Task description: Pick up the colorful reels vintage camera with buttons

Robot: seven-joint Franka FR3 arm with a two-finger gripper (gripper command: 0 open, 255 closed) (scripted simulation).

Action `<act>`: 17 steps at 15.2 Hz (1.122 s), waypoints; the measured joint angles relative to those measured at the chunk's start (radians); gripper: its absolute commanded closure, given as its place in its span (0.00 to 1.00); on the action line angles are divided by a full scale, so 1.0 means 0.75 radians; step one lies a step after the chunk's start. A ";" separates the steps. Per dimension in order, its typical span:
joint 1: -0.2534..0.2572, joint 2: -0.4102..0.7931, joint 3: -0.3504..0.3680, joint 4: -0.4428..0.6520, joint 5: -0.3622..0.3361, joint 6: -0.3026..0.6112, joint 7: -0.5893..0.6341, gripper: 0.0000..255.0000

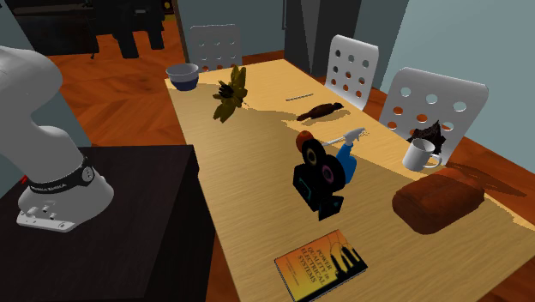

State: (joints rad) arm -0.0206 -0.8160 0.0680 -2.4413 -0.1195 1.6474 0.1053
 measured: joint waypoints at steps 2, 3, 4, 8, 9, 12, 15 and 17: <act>0.001 0.017 -0.008 -0.003 -0.003 0.020 -0.013 0.00; 0.003 0.043 -0.023 -0.013 -0.010 0.054 -0.036 0.00; 0.006 0.080 -0.035 -0.022 -0.015 0.100 -0.057 0.00; 0.014 0.226 -0.109 -0.038 -0.041 0.263 -0.179 0.00; 0.016 0.260 -0.129 -0.046 -0.048 0.305 -0.214 0.00; 0.031 0.407 -0.169 -0.030 -0.050 0.435 -0.296 0.00; 0.047 0.569 -0.204 0.009 -0.042 0.553 -0.383 0.00; 0.055 0.666 -0.229 0.036 -0.033 0.622 -0.450 0.00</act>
State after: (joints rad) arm 0.0209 -0.3168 -0.1038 -2.4145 -0.1441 2.1136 -0.2321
